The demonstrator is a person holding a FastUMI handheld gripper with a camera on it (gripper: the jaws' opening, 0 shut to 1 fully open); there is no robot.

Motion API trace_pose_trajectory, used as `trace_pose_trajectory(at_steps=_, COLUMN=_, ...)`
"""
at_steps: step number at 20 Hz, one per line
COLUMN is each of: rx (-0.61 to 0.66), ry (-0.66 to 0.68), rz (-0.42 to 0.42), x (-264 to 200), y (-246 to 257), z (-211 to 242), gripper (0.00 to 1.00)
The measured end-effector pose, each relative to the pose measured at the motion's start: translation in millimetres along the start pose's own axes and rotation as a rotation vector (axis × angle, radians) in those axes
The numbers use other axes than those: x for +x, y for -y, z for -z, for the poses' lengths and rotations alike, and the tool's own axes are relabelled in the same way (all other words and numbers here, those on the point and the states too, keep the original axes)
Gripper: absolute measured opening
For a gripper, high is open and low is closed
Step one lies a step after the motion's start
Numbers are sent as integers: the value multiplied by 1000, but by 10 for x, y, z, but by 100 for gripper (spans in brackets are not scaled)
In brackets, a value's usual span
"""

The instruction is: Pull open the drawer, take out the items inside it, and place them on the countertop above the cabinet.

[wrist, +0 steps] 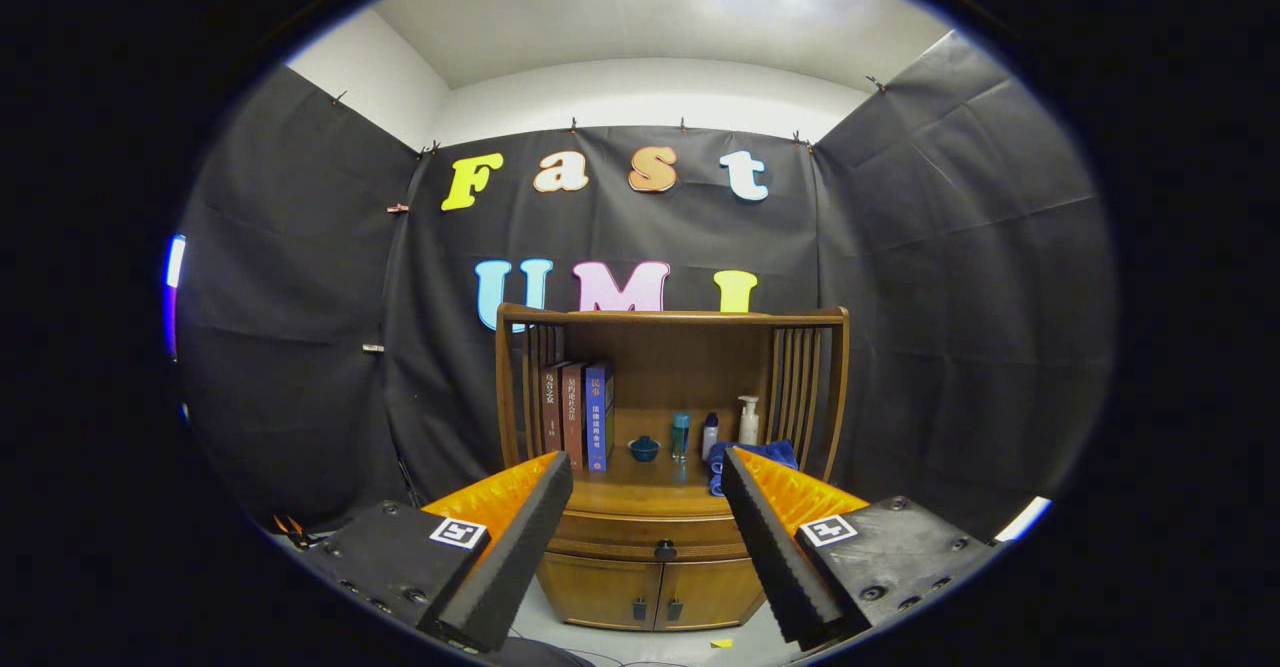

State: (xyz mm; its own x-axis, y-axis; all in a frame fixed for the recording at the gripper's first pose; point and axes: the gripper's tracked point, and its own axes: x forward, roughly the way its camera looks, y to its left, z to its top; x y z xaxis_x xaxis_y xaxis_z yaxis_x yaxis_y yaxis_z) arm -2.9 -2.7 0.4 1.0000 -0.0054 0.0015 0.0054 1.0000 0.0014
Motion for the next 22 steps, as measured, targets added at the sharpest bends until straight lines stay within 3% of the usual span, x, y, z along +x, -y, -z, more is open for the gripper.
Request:
trace_pose_trajectory(at_steps=8, rx=11, ry=4, rz=24, x=112, y=99, z=322, gripper=98)
trace_pose_trajectory(at_steps=22, rx=67, ry=-182, rz=32, x=974, y=316, z=2205, gripper=98)
